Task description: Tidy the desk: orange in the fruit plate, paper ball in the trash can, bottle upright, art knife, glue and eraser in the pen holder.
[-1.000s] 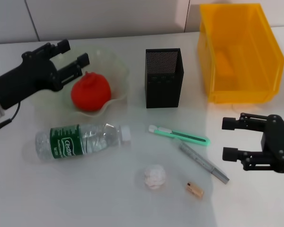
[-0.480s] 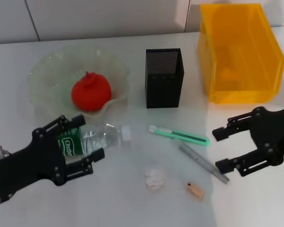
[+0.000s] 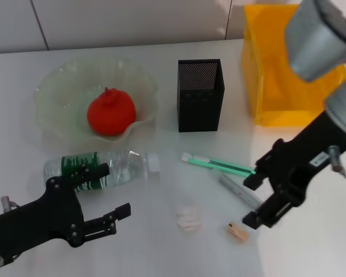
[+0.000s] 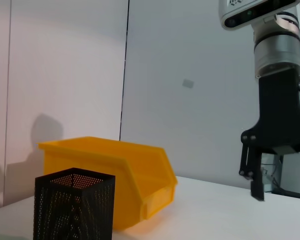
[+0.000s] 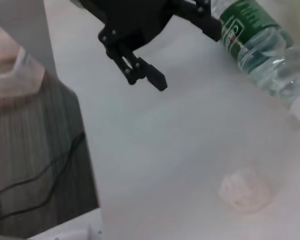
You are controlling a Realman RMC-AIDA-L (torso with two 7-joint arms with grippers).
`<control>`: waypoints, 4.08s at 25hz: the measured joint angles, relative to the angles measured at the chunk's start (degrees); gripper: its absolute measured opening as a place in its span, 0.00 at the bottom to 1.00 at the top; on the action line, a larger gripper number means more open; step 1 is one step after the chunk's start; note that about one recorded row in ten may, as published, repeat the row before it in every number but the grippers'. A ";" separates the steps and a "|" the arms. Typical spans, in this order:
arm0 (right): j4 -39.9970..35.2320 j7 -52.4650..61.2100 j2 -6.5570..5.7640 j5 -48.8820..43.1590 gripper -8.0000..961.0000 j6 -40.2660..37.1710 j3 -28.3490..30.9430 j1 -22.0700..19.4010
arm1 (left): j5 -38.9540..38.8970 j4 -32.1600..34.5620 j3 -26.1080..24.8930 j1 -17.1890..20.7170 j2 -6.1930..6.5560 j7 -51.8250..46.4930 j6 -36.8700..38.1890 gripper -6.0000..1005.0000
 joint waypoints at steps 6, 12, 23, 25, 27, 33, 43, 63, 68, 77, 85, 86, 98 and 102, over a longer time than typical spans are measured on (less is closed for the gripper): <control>2.70 5.27 0.28 -2.99 0.80 11.88 -11.37 -0.26 | 0.07 -0.04 -0.05 -0.06 0.12 0.00 -0.07 0.86; 5.74 6.61 0.45 -3.38 0.80 19.69 -18.43 -0.66 | 0.07 -0.04 -0.04 0.01 0.14 0.01 -0.49 0.86; 11.56 9.16 0.45 -0.76 0.80 31.41 -26.61 -0.64 | 0.07 -0.57 0.02 -0.27 0.56 -0.04 -1.59 0.86; 12.21 9.18 0.46 -0.05 0.80 32.45 -27.26 -0.58 | 0.06 -0.57 0.08 -0.34 0.54 -0.04 -1.72 0.86; 12.70 9.19 0.46 0.16 0.80 33.64 -27.99 -0.60 | 0.06 -0.57 0.20 -0.41 0.44 -0.04 -2.01 0.86; 14.11 9.21 0.46 0.41 0.79 36.15 -29.97 -0.48 | 0.06 -0.57 0.42 -0.46 0.37 -0.04 -2.12 0.86; 15.61 9.73 0.34 0.31 0.71 37.61 -32.16 0.57 | 0.94 -0.65 0.03 -0.38 0.28 -0.04 -2.12 0.86; 1.92 7.06 -0.12 0.27 0.38 30.04 1.15 -3.63 | 1.30 -0.66 -0.04 -0.61 0.11 -0.04 -1.87 0.86; 1.21 3.16 -0.28 0.15 0.38 32.35 15.33 -4.26 | 1.30 -0.65 0.24 -1.08 0.09 -0.04 -1.86 0.86; 5.78 0.42 -0.44 -4.82 0.38 45.38 20.05 -6.45 | 1.29 -0.43 0.15 -1.29 0.09 -0.36 -1.33 0.86; 16.24 -1.26 -0.66 -5.68 0.41 54.09 19.84 -4.42 | 1.29 -0.52 0.34 -1.70 0.15 -0.39 -1.28 0.86; 18.14 -1.42 -0.97 -5.69 0.43 54.57 19.94 -3.70 | 1.29 -0.53 0.36 -1.70 0.14 -0.39 -1.27 0.86; 20.20 -2.40 -1.37 -3.95 0.65 52.40 19.89 -2.79 | 0.99 0.05 -0.04 -2.08 0.02 0.21 0.28 0.86; 18.06 -3.95 -1.22 -0.05 0.72 50.49 20.21 -4.24 | 0.96 0.35 -0.04 -3.15 0.04 -0.21 0.31 0.86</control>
